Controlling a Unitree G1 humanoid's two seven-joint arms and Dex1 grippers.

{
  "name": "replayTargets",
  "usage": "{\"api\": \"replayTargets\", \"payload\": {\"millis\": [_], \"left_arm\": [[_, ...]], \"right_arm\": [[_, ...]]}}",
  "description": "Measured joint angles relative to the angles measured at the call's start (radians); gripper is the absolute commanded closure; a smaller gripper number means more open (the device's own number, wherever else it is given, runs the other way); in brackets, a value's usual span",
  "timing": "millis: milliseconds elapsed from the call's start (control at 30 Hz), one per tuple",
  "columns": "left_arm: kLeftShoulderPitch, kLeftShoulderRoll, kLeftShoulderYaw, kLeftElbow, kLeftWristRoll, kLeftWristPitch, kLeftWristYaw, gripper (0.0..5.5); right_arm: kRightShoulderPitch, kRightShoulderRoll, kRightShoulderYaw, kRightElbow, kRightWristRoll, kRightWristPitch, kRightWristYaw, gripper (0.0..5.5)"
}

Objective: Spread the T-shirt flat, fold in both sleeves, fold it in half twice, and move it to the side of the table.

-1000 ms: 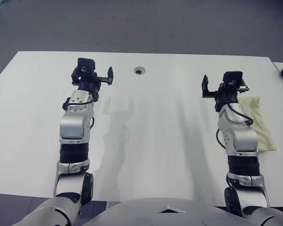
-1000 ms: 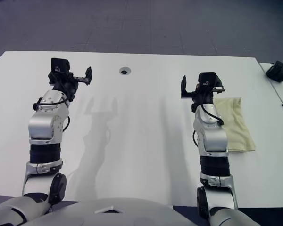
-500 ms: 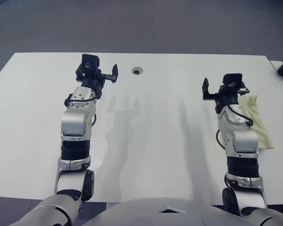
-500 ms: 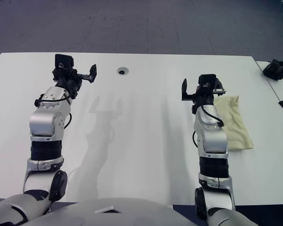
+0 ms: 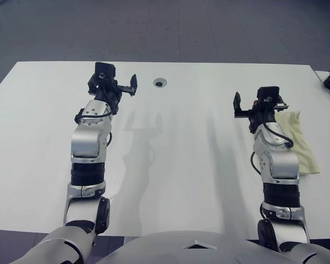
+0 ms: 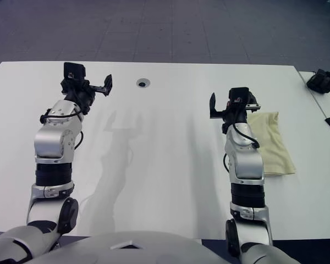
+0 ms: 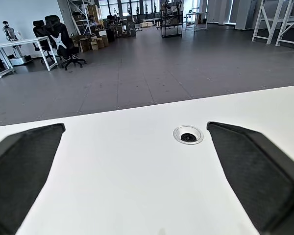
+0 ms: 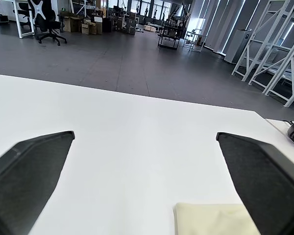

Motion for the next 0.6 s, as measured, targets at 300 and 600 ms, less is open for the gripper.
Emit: {"api": "replayTargets", "payload": {"millis": [300, 600], "left_arm": [[0.01, -0.002, 0.005, -0.001, 0.0, 0.0, 0.015, 0.12], [0.01, -0.004, 0.006, -0.001, 0.0, 0.0, 0.029, 0.12]], "right_arm": [[-0.023, 0.002, 0.002, 0.034, -0.014, -0.003, 0.034, 0.11], [-0.024, 0.006, 0.002, 0.034, -0.02, -0.005, 0.04, 0.11]]}}
